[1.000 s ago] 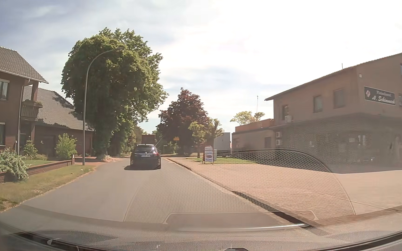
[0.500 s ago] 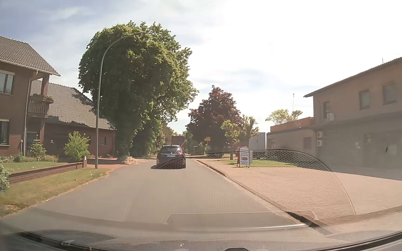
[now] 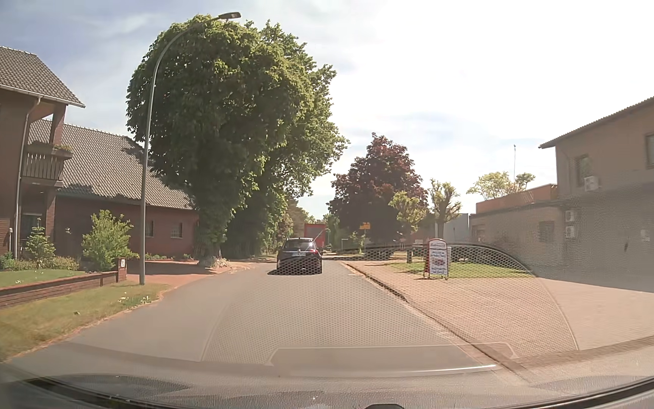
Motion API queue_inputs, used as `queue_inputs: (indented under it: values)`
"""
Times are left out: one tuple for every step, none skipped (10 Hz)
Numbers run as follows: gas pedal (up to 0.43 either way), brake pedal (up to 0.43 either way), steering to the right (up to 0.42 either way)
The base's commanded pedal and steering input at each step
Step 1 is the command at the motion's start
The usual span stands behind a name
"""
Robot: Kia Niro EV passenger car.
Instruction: Follow the waypoints while adhering to traffic rules and regulations
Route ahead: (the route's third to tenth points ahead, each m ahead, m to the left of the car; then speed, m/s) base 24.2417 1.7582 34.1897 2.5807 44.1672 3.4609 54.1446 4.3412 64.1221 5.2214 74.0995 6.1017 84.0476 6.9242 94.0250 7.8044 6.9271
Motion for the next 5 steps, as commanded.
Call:
queue_inputs:
  values:
    - [0.339, 0.000, -0.076]
    - [0.339, 0.000, -0.073]
    - [0.339, 0.000, -0.063]
    - [0.339, 0.000, -0.053]
    - [0.339, 0.000, -0.041]
